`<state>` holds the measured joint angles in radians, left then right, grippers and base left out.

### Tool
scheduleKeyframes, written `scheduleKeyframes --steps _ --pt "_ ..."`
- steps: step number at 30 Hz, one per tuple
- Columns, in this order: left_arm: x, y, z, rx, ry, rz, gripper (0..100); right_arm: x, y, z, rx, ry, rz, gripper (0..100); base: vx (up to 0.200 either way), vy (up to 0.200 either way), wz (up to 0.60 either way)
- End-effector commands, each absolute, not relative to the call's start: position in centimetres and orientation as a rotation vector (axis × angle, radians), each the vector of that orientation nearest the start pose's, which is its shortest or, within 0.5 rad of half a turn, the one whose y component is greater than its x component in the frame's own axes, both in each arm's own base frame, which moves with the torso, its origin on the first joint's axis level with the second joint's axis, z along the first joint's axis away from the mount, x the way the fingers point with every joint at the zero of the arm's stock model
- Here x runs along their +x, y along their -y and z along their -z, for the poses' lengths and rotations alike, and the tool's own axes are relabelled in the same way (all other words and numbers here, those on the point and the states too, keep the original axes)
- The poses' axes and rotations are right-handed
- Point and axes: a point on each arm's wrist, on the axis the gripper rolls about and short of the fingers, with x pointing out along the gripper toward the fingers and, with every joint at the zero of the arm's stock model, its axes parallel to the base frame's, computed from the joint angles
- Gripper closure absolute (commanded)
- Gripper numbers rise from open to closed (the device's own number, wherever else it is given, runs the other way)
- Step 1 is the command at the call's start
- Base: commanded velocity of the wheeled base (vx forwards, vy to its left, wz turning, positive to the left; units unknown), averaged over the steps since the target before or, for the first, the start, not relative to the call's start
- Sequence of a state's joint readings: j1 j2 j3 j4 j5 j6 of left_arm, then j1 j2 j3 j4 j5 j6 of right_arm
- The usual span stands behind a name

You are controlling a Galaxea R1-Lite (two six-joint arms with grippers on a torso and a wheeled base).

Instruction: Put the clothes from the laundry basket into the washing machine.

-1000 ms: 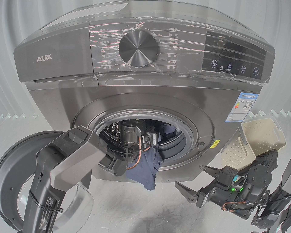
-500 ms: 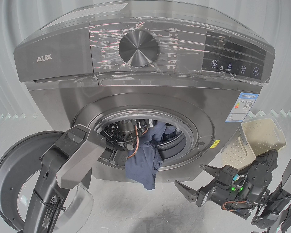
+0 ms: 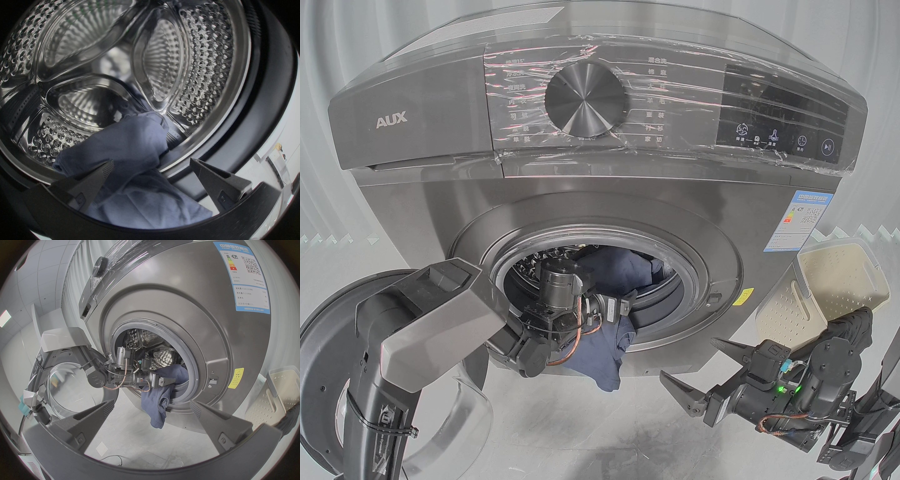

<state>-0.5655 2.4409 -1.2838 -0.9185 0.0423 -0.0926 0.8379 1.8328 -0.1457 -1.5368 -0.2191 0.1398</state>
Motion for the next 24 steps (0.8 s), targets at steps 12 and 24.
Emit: scheduleKeyframes --steps 12,24 --pt "38.1 26.0 0.0 0.025 -0.331 0.553 0 16.0 -17.1 -9.2 0.058 -0.175 -0.609 0 0.0 0.0 0.0" --pt "38.6 26.1 -1.7 0.005 -0.279 0.545 100 16.1 -17.3 -9.3 0.062 -0.167 -0.61 0 0.0 0.0 0.0"
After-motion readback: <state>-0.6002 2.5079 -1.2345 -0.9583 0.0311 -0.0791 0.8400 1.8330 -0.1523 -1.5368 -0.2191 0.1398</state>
